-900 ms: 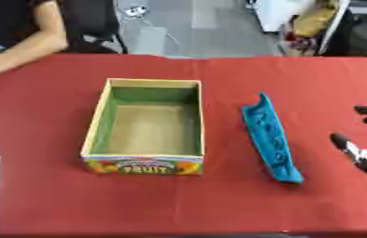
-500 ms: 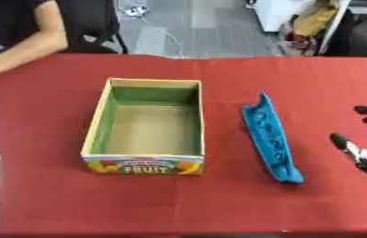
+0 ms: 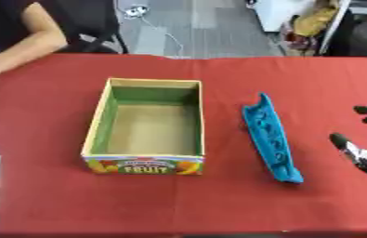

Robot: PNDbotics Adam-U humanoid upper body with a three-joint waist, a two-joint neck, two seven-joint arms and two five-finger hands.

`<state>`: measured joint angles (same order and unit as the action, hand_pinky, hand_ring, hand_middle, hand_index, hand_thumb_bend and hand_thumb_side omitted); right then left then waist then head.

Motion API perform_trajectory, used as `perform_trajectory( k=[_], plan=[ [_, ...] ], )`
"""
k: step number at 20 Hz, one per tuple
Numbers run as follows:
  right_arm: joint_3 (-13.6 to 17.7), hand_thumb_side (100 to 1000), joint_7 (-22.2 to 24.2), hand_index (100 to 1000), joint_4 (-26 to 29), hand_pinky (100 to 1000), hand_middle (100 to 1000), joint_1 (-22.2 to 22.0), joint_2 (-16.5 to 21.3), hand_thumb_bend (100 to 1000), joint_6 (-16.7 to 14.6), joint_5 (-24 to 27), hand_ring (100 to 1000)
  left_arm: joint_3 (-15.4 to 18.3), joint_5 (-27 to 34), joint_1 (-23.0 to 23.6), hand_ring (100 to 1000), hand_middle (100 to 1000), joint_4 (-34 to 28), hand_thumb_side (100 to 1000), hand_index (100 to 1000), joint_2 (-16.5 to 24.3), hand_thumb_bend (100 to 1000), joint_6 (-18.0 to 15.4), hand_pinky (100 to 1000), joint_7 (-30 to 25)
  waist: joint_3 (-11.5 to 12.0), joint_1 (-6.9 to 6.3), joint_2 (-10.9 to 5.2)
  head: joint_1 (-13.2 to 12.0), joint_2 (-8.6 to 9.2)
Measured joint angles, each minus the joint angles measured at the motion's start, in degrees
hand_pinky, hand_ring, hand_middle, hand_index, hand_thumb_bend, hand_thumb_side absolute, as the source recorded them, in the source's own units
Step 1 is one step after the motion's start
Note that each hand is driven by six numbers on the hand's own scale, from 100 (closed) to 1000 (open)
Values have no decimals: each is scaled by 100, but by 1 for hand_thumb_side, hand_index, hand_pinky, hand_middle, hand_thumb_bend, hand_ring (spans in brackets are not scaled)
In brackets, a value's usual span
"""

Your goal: Pick up objects on the table and place them in the box.

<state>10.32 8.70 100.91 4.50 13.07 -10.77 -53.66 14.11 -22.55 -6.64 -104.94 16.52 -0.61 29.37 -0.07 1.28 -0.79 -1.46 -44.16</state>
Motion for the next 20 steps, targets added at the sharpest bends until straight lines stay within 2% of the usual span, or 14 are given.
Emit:
perform_trajectory(
  k=[6, 20],
  plan=[
    [-177, 913, 61, 834, -192, 574, 766, 344, 5, 671, 29, -280, 731, -1, 0, 2, 669, 772, 1, 949, 772, 1, 100, 14, 500, -14, 49, -12, -28, -11, 0],
    [-346, 896, -40, 803, -1010, 558, 766, 996, -194, 696, 467, -1048, 727, -7, 0, 3, 669, 772, 1, 950, 772, 1, 100, 9, 500, -29, 119, -12, -28, -11, 0]
  ],
)
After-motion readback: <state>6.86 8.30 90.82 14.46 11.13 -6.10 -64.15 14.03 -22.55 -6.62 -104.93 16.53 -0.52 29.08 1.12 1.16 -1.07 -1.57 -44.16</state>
